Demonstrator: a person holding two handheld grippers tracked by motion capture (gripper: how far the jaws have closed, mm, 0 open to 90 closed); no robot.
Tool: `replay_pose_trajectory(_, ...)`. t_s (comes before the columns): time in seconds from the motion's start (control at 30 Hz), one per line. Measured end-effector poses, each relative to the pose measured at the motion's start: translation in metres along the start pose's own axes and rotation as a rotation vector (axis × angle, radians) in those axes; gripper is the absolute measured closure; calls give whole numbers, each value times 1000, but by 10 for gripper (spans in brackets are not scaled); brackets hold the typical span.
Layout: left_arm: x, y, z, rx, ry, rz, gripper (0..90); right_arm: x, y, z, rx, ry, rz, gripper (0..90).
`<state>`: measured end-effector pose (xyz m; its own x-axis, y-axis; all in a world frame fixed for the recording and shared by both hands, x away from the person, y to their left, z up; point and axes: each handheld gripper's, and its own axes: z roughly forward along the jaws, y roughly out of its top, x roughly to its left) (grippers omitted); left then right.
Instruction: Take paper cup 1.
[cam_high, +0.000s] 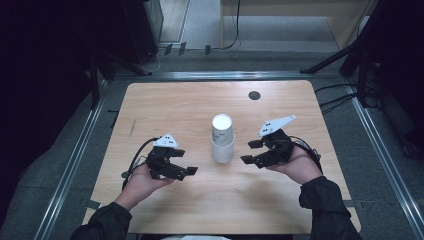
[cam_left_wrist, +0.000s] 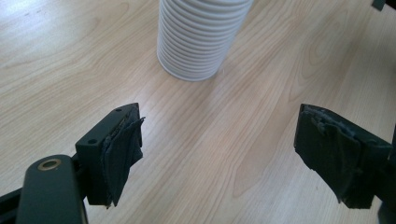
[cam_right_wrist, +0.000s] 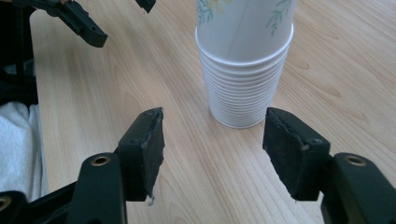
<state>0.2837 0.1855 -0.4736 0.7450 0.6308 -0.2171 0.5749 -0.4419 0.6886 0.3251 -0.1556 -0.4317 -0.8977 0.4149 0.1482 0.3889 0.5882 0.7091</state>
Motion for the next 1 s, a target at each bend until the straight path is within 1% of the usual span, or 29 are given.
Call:
replay_pose_trajectory(0.07, -1, -1, 0, 3, 0, 4, 153, 0, 2, 0, 1, 0, -12, 382)
replay_pose_trajectory(0.13, -3, -2, -1, 3, 6, 11, 152, -1, 5, -1, -1, 2, -12, 382)
replay_pose_trajectory(0.17, -3, -3, -2, 2, 0, 16, 152, -1, 5, -1, -1, 2, -12, 382)
replay_pose_trajectory(0.2, -5, -4, -2, -2, 10, 24, 152, -2, 7, -1, 4, 3, -26, 373)
replay_pose_trajectory(0.23, -5, -4, -2, -2, 10, 24, 152, -2, 7, -1, 4, 3, -26, 373)
replay_pose_trajectory(0.27, -6, -5, -3, -1, 12, 26, 153, -2, 10, -2, 8, 1, -36, 369)
replay_pose_trajectory(0.43, -6, -7, -6, -4, 18, 23, 152, -5, 15, -3, 14, 6, -43, 366)
replay_pose_trajectory(0.57, -6, -12, -8, -1, 30, 18, 153, -6, 22, -3, 17, 5, -63, 366)
replay_pose_trajectory(0.67, -7, -15, -10, 3, 27, 20, 152, -6, 26, -2, 27, 2, -84, 366)
replay_pose_trajectory(0.8, -6, -18, -14, -2, 22, 1, 153, -8, 31, 0, 32, 10, -93, 366)
replay_pose_trajectory(0.83, -6, -19, -14, -6, 26, -4, 153, -8, 32, 0, 33, 10, -93, 365)
replay_pose_trajectory(0.93, -6, -21, -15, -3, 32, -6, 152, -8, 35, 1, 45, 9, -97, 365)
replay_pose_trajectory(1.0, -7, -23, -16, 2, 40, -6, 152, -8, 41, 1, 49, 20, -107, 361)
